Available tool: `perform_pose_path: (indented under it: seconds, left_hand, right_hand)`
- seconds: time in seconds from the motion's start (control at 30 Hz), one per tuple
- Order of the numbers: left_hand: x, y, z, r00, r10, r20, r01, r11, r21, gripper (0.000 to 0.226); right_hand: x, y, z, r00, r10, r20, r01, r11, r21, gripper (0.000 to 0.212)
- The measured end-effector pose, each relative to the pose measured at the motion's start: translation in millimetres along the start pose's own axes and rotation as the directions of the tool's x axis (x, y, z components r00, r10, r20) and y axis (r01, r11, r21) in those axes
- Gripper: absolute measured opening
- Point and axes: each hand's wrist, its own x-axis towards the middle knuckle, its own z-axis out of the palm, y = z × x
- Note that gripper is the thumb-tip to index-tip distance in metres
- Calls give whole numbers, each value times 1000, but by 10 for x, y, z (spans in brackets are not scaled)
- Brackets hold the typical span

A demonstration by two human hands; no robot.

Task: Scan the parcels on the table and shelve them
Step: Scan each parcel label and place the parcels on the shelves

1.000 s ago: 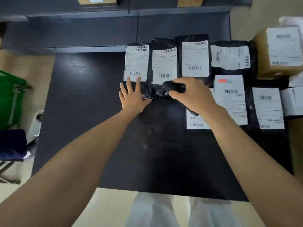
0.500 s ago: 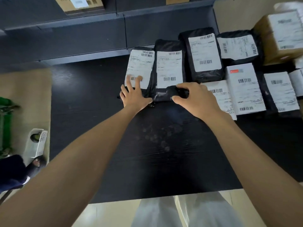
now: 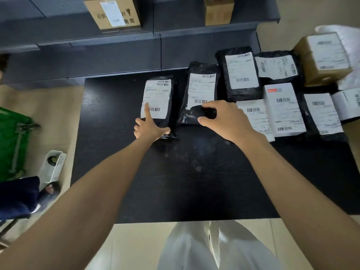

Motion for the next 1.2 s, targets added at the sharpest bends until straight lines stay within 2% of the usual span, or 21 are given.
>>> perform_pose_path:
  seconds: [0.1,0.2,0.33,0.47,0.6,0.7,0.97,1.2]
  left_hand:
    - [-211,-43,-153,992,53,-114,-52,999,9,129]
    - [-457,-5,-319,956,171,-240,-160,985,66,136]
    - [-871,207,-472,871,317,-374,-293,948,122,147]
    - [-1278,444,-564,767,449,-457,-365,893,265,149]
    - [-1592,603,-618,677,574,-461,-412,814,409,140]
    - [-1786,664,-623,629,631,-453,-420,767,485,137]
    - [-2135,671,-580,586,661,-468,-403,739,540,138]
    - [-2167,612,-698,597,648,-472,-416,754,509,138]
  right_hand:
    - [-135,-95,-150,997,-71,-16,71,997,-22,48]
    - [-295,-206,-318,987,-154,-36,152,987,-43,48]
    - [-556,-173,-539,978,-207,-16,207,978,27,50]
    - [-891,26,-700,974,-227,-2,225,962,152,48]
    - [-1212,139,-795,970,-240,-27,241,949,202,49]
    - [-1385,197,-884,964,-263,-40,265,942,205,35]
    - [-1716,381,-985,956,-291,-47,293,922,253,25]
    - [-1741,240,-1002,953,-291,-78,302,911,280,21]
